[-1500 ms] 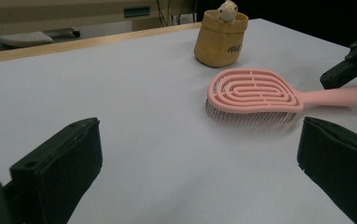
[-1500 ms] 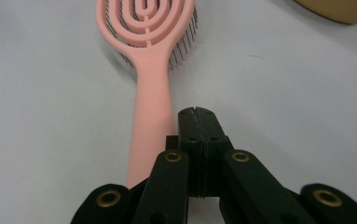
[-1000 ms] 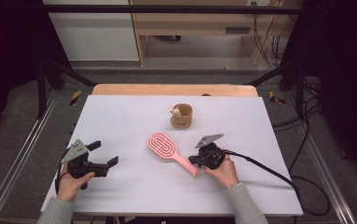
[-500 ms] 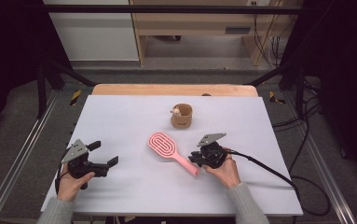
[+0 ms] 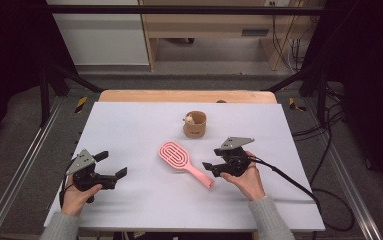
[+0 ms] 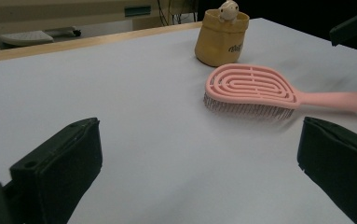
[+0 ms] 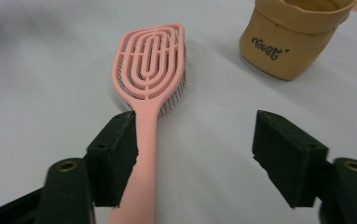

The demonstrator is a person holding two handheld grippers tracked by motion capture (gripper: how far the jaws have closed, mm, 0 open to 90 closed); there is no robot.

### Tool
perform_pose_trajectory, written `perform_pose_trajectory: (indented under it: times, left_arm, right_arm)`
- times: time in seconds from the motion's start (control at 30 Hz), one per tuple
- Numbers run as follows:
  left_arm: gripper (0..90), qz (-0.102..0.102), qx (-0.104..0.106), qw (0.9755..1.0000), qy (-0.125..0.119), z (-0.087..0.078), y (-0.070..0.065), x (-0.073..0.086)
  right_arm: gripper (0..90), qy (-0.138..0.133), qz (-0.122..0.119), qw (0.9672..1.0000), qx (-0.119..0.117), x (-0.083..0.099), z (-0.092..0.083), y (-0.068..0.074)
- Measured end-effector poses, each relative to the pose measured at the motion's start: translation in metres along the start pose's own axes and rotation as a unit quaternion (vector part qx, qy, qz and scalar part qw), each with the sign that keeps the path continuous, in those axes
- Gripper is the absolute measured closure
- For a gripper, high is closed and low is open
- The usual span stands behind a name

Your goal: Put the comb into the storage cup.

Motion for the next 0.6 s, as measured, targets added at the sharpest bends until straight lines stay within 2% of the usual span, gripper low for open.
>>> perform_pose_trajectory:
  times: [0.03, 0.07, 0.1, 0.27, 0.5, 0.6]
  left_arm:
    - [0.0, 0.0, 0.0, 1.0, 0.0, 0.0, 0.0, 0.0]
    - [0.0, 0.0, 0.0, 1.0, 0.0, 0.0, 0.0, 0.0]
    - [0.0, 0.0, 0.0, 1.0, 0.0, 0.0, 0.0, 0.0]
    - [0.0, 0.0, 0.0, 1.0, 0.001, 0.0, 0.0, 0.0]
    - [0.0, 0.001, 0.001, 1.0, 0.002, 0.001, 0.0, 0.0]
    - [0.0, 0.001, 0.002, 1.0, 0.002, 0.001, 0.0, 0.0]
  right_arm:
    - [29.4, 0.0, 0.0, 1.0, 0.0, 0.0, 0.0, 0.0]
    - [22.1, 0.0, 0.002, 1.0, 0.005, -0.001, -0.001, -0.001]
    - [22.1, 0.0, 0.002, 1.0, 0.005, -0.001, -0.001, -0.001]
    - [8.3, 0.002, 0.001, 0.9999, 0.015, -0.003, -0.004, -0.003]
    - [2.6, -0.001, 0.0, 0.9999, 0.015, -0.006, -0.007, -0.003]
    - [1.4, -0.001, -0.01, 0.9999, 0.008, -0.011, -0.008, 0.0]
Point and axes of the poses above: each handheld gripper's, and its own axes: z roughly forward along the jaws, x roughly out of its underside, y roughly to its left, the point moved 8 cm from there along z, roughly forward along the jaws, and after that the axes turned 11 degrees about z, right-handed, at the moved point
